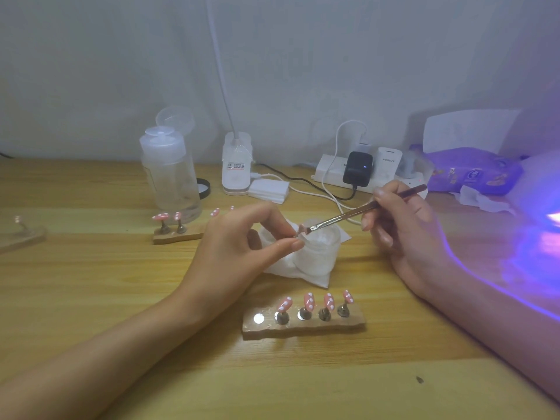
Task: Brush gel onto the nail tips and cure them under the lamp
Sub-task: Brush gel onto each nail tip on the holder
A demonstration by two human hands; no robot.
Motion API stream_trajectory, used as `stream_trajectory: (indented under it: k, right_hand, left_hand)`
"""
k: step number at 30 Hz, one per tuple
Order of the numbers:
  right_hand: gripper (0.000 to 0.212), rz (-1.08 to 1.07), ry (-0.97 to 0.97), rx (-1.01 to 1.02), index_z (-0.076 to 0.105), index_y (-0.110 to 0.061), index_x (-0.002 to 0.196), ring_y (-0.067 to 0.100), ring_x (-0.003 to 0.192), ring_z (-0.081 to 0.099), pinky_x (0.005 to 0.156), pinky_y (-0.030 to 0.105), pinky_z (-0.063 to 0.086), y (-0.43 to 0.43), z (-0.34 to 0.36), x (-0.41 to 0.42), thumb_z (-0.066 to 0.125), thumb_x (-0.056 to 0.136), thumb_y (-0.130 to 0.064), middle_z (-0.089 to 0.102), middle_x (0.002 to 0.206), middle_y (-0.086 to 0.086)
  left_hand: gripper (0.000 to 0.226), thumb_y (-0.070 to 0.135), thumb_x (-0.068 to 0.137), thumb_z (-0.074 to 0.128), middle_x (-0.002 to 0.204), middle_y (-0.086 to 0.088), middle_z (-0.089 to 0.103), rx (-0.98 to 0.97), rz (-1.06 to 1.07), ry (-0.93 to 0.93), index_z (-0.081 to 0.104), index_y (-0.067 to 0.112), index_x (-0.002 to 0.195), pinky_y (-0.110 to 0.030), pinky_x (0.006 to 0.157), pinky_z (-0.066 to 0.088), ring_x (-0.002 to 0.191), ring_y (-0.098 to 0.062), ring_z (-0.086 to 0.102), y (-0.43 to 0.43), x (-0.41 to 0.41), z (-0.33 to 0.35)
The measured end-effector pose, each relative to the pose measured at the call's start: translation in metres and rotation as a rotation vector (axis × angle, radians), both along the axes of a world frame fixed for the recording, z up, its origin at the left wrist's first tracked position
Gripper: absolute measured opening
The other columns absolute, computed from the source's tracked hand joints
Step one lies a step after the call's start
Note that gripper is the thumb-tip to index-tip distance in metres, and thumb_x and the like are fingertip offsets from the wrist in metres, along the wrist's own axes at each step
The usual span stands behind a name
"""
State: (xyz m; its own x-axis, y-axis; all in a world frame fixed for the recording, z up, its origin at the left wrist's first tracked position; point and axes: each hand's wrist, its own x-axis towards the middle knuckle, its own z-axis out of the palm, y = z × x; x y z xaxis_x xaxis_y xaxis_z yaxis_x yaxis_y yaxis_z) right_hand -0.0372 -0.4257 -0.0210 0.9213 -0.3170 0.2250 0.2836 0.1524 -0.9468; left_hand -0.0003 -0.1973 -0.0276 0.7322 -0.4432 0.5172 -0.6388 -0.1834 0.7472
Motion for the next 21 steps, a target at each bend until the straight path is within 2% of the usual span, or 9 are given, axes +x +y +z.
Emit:
stream_trajectory:
  k: [2,6,9,11,13,15,18,21]
  right_hand:
    - [0.029,-0.022,-0.005,0.026,0.046,-0.022,0.071,0.008,0.036,0.031,0.038,0.015,0.026,-0.0011,0.0005,-0.0001,0.053,0.099,-0.018,0.061,0.054,0.004]
    - [0.023,0.028,-0.027,-0.009,0.048,-0.023,0.071,0.009,0.038,0.034,0.040,0.016,0.027,0.0013,0.0013,-0.0013,0.058,0.091,-0.028,0.063,0.056,0.005]
    - [0.029,-0.029,0.005,0.004,0.045,-0.021,0.071,0.009,0.037,0.031,0.039,0.015,0.029,0.0004,0.0007,-0.0008,0.053,0.099,-0.016,0.061,0.053,0.005]
    - [0.031,-0.033,-0.005,0.030,0.047,-0.023,0.069,0.009,0.037,0.032,0.039,0.015,0.025,-0.0003,0.0019,-0.0010,0.051,0.099,-0.017,0.061,0.053,0.004]
    - [0.031,-0.006,-0.010,0.007,0.050,-0.026,0.067,0.009,0.038,0.036,0.043,0.022,0.017,0.0008,0.0029,-0.0013,0.053,0.097,-0.023,0.063,0.055,0.003]
    - [0.033,-0.010,0.014,-0.025,0.050,-0.027,0.066,0.010,0.038,0.036,0.044,0.026,0.016,0.0015,0.0018,-0.0010,0.054,0.098,-0.021,0.062,0.056,0.004]
    - [0.033,-0.046,0.028,0.028,0.048,-0.025,0.067,0.009,0.036,0.032,0.039,0.016,0.025,0.0004,0.0021,-0.0009,0.052,0.099,-0.017,0.060,0.053,0.003]
    - [0.025,0.004,-0.004,0.039,0.049,-0.024,0.069,0.008,0.035,0.029,0.037,0.014,0.028,0.0011,0.0034,-0.0010,0.058,0.093,-0.025,0.062,0.055,0.003]
  left_hand:
    - [0.021,0.023,0.080,0.080,0.074,0.017,0.067,-0.003,-0.002,0.008,0.063,0.029,0.070,-0.007,0.051,0.033,0.046,-0.001,0.045,-0.0005,0.0002,0.0000]
    - [0.019,0.024,0.081,0.080,0.075,0.016,0.067,-0.009,-0.011,0.028,0.064,0.027,0.071,-0.008,0.050,0.033,0.045,-0.002,0.044,-0.0006,0.0008,-0.0008]
    - [0.018,0.024,0.081,0.079,0.075,0.016,0.068,-0.013,-0.017,0.042,0.064,0.026,0.071,-0.007,0.050,0.033,0.044,-0.002,0.043,-0.0008,0.0011,-0.0009]
    - [0.017,0.024,0.081,0.079,0.075,0.016,0.068,-0.009,-0.017,0.042,0.065,0.025,0.072,-0.007,0.049,0.033,0.044,-0.001,0.043,-0.0012,0.0009,-0.0006]
    - [0.017,0.024,0.081,0.080,0.075,0.016,0.068,-0.012,-0.018,0.043,0.065,0.025,0.072,-0.008,0.049,0.033,0.044,-0.001,0.043,-0.0011,0.0007,-0.0007]
    - [0.018,0.023,0.081,0.080,0.075,0.016,0.067,-0.016,-0.020,0.047,0.065,0.025,0.072,-0.008,0.049,0.034,0.045,-0.002,0.044,-0.0007,0.0007,-0.0011]
    - [0.019,0.023,0.081,0.080,0.075,0.016,0.067,-0.011,-0.016,0.051,0.064,0.026,0.072,-0.007,0.051,0.033,0.045,-0.002,0.043,-0.0007,0.0009,-0.0012]
    - [0.018,0.024,0.080,0.080,0.075,0.016,0.068,-0.007,-0.016,0.047,0.064,0.026,0.073,-0.007,0.051,0.033,0.045,-0.001,0.044,-0.0013,0.0007,-0.0010]
